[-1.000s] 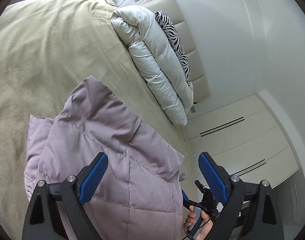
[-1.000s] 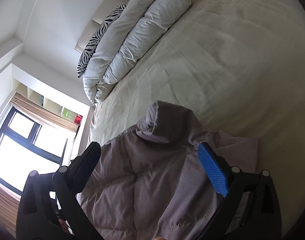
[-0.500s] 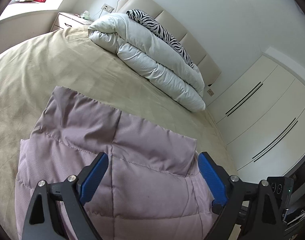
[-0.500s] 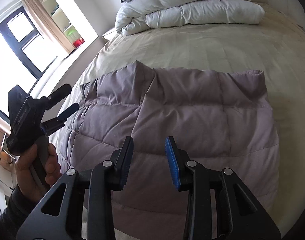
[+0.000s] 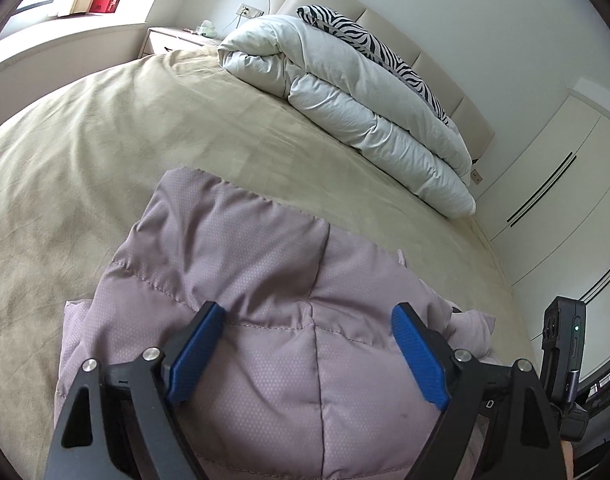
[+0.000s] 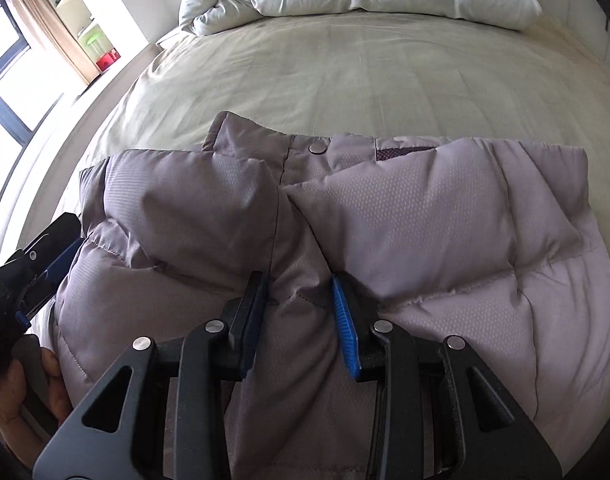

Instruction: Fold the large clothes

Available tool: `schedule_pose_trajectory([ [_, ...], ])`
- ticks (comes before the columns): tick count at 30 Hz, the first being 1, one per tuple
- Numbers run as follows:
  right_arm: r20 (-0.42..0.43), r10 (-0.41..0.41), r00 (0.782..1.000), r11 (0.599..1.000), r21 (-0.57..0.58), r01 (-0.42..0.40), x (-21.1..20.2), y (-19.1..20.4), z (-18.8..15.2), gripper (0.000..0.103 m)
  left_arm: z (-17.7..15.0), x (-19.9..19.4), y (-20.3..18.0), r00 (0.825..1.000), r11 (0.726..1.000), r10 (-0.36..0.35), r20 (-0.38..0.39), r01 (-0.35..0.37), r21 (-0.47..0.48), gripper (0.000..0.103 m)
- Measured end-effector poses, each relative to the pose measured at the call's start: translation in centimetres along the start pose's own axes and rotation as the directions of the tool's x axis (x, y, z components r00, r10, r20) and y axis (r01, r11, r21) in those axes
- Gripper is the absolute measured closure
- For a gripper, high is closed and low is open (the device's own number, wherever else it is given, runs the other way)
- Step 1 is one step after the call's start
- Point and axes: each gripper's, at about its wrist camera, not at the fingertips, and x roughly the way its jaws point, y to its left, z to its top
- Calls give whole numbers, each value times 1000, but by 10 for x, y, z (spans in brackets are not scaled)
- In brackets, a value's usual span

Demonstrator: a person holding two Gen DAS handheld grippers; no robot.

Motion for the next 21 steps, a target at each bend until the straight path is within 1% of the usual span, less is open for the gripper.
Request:
schedule_pose_trajectory([
  [2,-2,-22,1000,999,-32,22,9,5,4,71,-1,5,0,1000,1000,12,1,-12,23,15],
  [3,0,-23,1000,999,-38,23,15,2,9,72,-2,9,-1,1000,999,22,-3,-22,38,15],
  [6,6,11,1000,1000,-12,-11,26,-8,13,73,-4,21,0,998,995,57,-22,-55,84,15],
  [8,12,26,1000,1000,-8,-26,30,-14,14,73,-5,25,4,998,995,60,-20,-58,82,15],
  [13,10,18,1000,999,-38,-18,41,-16,20,73,-8,32,14,999,998,42,-18,-41,57,15],
  [18,20,72,997,997,-14,-72,52,-22,22,73,-10,41,10,997,995,73,-37,-70,78,15],
  [21,34,81,996,997,-18,-81,54,-25,19,73,-11,44,8,996,993,84,-36,-80,89,15],
])
